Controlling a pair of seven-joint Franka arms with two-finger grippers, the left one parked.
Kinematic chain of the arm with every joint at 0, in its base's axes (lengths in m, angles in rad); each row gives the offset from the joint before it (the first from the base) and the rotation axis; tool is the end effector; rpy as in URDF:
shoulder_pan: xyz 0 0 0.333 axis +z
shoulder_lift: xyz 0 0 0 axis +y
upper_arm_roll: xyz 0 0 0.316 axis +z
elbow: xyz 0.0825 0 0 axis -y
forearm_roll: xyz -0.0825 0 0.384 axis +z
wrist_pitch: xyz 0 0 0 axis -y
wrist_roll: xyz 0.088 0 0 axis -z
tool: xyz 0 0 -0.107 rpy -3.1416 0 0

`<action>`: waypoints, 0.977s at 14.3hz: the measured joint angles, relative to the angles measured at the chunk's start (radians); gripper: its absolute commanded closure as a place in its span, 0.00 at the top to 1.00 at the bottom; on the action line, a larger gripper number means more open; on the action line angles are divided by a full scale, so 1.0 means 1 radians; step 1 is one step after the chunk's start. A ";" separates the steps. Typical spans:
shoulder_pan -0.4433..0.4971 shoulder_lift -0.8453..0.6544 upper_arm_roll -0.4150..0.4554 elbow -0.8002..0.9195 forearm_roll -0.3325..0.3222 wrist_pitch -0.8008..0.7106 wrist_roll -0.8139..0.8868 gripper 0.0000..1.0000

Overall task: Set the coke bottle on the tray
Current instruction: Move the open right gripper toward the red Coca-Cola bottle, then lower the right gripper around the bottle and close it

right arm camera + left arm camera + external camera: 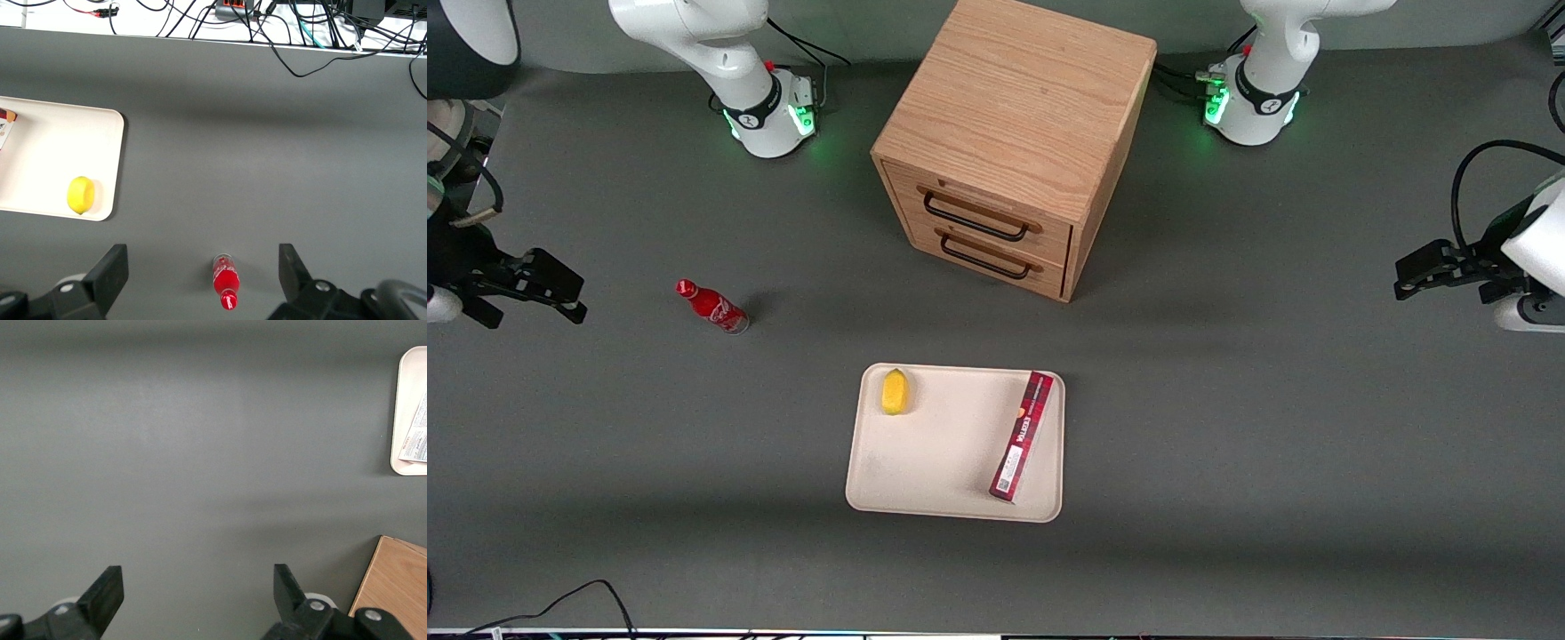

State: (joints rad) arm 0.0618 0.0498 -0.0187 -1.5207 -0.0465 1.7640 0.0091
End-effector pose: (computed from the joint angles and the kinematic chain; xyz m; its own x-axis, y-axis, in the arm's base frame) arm 0.5887 0.0216 0.6391 0.9804 0.0423 0.1925 0.0341 -0.9984 0.0457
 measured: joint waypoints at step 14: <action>0.009 0.035 -0.002 -0.220 0.000 0.021 -0.006 1.00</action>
State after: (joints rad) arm 0.0706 0.0848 -0.0208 -1.7409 -0.0467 1.7851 0.0030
